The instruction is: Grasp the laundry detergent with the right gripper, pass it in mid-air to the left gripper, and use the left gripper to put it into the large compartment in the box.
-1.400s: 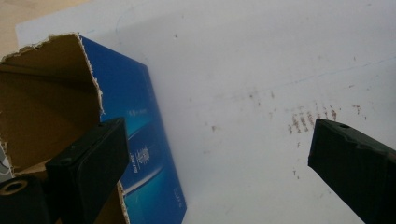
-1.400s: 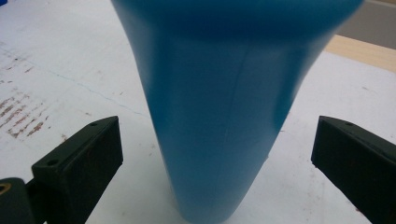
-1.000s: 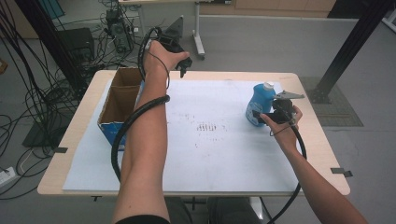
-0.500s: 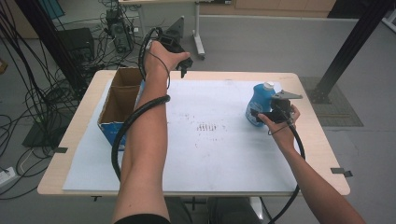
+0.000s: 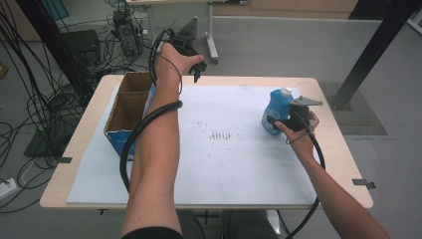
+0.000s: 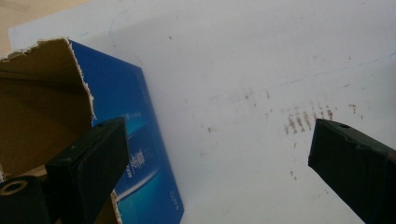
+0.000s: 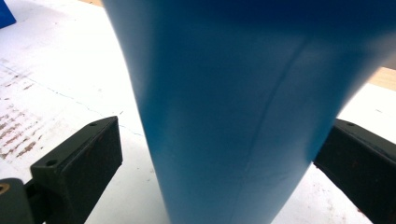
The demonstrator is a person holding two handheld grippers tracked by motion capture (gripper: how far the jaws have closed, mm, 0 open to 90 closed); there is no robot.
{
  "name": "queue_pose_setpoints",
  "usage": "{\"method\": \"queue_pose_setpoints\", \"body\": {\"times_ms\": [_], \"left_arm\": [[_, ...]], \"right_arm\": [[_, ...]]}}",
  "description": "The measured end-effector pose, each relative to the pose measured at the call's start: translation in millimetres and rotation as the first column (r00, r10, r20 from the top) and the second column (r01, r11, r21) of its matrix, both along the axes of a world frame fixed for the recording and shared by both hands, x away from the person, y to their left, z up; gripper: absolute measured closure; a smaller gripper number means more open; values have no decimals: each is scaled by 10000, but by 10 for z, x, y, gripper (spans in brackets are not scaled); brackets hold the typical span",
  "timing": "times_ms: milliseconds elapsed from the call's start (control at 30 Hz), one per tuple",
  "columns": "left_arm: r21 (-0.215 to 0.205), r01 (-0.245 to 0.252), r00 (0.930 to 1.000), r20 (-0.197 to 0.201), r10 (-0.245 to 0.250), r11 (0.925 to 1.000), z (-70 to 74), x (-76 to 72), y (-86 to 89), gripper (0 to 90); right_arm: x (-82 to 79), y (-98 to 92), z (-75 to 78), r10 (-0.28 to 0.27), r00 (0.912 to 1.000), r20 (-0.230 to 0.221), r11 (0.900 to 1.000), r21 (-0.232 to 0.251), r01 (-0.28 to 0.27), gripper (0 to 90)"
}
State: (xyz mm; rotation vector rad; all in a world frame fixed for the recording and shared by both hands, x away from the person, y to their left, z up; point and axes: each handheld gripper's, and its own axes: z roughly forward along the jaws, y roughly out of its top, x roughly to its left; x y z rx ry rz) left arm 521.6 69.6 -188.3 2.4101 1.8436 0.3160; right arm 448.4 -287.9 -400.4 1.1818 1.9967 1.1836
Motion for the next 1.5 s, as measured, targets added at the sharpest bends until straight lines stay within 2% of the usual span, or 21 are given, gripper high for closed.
{"method": "queue_pose_setpoints", "body": {"times_ms": [1500], "left_arm": [[-104, 21, 9999, 123, -20, 9999, 50, -5, -3, 57]], "right_arm": [[-14, 8, 14, 3, 9999, 163, 10000, -30, -2, 12]]}}
